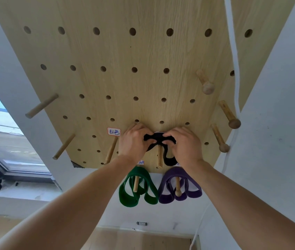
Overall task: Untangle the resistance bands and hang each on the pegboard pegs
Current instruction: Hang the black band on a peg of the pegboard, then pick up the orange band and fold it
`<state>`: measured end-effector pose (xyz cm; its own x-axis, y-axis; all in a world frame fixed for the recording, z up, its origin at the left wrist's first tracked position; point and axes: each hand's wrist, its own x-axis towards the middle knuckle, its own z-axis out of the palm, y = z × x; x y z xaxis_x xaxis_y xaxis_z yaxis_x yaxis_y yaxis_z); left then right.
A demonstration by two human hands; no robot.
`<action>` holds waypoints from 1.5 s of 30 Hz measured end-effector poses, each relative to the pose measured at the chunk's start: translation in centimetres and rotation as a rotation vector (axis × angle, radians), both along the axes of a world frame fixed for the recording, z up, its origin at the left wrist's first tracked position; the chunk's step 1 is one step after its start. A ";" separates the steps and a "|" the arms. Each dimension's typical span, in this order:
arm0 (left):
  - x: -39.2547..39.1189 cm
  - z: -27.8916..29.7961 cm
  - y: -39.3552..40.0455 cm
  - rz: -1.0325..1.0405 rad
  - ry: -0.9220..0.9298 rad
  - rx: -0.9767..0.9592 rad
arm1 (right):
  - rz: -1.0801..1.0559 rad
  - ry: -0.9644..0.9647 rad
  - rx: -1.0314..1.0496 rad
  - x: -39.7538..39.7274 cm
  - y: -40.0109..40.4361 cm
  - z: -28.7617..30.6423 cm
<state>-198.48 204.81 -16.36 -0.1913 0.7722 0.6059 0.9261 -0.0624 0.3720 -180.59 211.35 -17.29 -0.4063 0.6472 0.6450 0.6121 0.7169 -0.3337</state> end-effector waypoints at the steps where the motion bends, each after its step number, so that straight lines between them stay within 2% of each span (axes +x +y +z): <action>1: 0.0 0.1 0.0 -0.002 0.008 -0.017 | -0.002 -0.001 -0.008 0.0 -0.1 0.0; 23: 0.3 0.4 -1.3 -0.052 0.056 -0.014 | 0.037 -0.028 -0.027 1.2 -0.7 2.4; 27: 0.3 0.6 -1.7 -0.059 0.039 0.012 | 0.035 0.038 -0.010 1.4 -1.1 2.6; 32: 0.3 -0.4 -4.2 -0.009 -0.194 0.113 | 0.130 0.067 0.006 0.5 -4.5 1.8; 38: 0.3 -4.4 -10.1 0.117 -0.501 0.152 | 0.469 0.009 0.077 -2.5 -11.1 -1.8; 41: -0.1 -7.5 -13.6 0.181 -0.483 0.040 | 0.610 0.015 -0.028 -4.3 -13.5 -4.7; 45: -1.1 -11.7 -18.3 0.332 -0.576 -0.188 | 0.632 -0.080 -0.200 -6.0 -15.4 -8.5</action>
<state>-199.63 186.49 -28.08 -0.6873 0.6987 0.1988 0.5369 0.3042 0.7869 -186.59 195.93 -25.82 -0.7882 0.3728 0.4897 0.1228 0.8750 -0.4683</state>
